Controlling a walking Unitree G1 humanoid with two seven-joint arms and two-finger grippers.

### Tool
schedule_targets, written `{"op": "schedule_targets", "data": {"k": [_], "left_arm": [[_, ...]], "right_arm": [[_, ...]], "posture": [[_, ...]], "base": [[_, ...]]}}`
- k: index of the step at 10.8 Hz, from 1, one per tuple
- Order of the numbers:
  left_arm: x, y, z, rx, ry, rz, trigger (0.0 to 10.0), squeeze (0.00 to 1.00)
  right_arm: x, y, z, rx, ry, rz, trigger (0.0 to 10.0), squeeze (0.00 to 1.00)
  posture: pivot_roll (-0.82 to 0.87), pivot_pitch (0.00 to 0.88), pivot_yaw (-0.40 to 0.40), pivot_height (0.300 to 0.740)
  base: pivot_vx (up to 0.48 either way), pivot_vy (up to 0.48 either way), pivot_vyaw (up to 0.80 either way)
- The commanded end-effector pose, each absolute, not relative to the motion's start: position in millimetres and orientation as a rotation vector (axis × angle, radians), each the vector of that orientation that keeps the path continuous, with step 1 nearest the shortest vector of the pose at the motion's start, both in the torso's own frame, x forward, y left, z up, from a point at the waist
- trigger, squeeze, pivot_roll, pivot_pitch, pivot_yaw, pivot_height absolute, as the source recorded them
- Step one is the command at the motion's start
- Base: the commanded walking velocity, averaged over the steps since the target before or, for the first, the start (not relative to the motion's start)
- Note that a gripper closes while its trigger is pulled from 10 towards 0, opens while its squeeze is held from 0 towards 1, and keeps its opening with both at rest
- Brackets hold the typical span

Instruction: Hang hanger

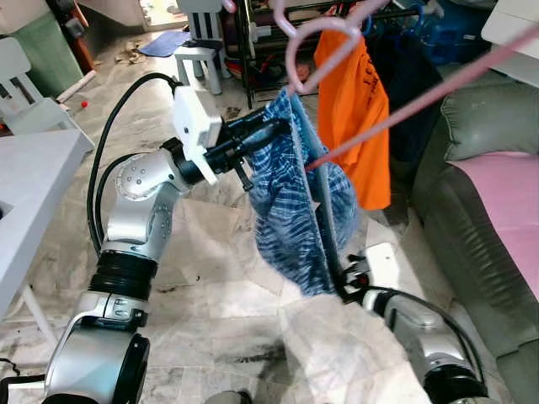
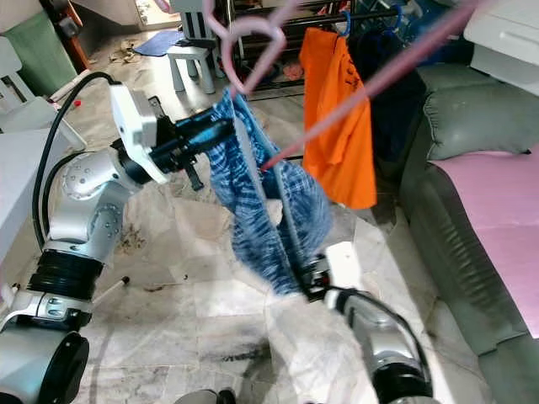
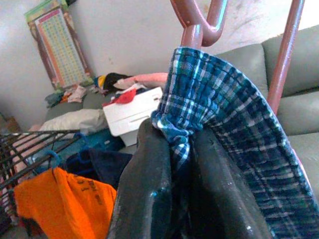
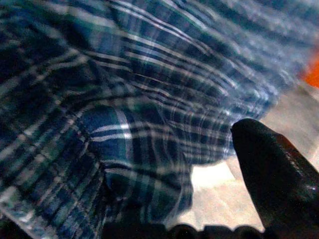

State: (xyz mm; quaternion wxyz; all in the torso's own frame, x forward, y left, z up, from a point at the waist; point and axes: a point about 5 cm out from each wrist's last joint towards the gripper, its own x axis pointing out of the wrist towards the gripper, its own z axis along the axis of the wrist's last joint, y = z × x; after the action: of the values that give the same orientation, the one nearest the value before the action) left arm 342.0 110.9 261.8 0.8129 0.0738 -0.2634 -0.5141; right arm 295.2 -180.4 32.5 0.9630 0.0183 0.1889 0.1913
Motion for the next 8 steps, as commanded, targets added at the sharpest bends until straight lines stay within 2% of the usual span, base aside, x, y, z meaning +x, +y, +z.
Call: {"op": "schedule_targets", "data": {"k": [1, 2, 3, 4, 5, 7, 8], "left_arm": [[342, 124, 286, 0.159, -0.654, -1.034, 0.0, 0.0], [344, 130, 281, 0.155, -0.629, -1.012, 0.0, 0.0], [345, 133, 276, 0.157, -0.608, -1.0, 0.0, 0.0], [346, 137, 258, 0.156, -0.542, -0.993, 0.0, 0.0], [346, 140, 240, 0.184, -0.485, -1.001, 0.0, 0.0], [345, 150, 201, 0.192, -0.353, -0.97, 0.0, 0.0], [343, 152, 188, 0.206, -0.312, -0.967, 0.0, 0.0]], "right_arm": [[289, -195, 23, 0.058, 0.434, 0.305, 0.0, 0.0], [287, -222, 25, 0.091, 0.424, 0.176, 0.0, 0.0], [288, -235, 30, 0.108, 0.4, 0.121, 0.0, 0.0], [297, -260, 57, 0.128, 0.295, 0.03, 0.0, 0.0], [308, -274, 83, 0.125, 0.193, -0.03, 0.0, 0.0], [340, -291, 159, 0.22, -0.062, -0.134, 0.0, 0.0], [350, -287, 186, 0.229, -0.136, -0.132, 0.0, 0.0]], "posture": [[-0.04, 0.095, 0.081, 0.74], [-0.05, 0.098, 0.08, 0.74], [-0.05, 0.099, 0.079, 0.74], [-0.06, 0.1, 0.078, 0.74], [-0.07, 0.102, 0.079, 0.74], [-0.08, 0.095, 0.07, 0.74], [-0.09, 0.091, 0.064, 0.74]], "base": [[0.0, 0.0, 0.0], [0.0, 0.0, 0.0], [0.0, 0.0, 0.0], [0.0, 0.0, 0.0], [0.0, 0.0, 0.0], [0.0, 0.0, 0.0], [0.0, 0.0, 0.0]]}}
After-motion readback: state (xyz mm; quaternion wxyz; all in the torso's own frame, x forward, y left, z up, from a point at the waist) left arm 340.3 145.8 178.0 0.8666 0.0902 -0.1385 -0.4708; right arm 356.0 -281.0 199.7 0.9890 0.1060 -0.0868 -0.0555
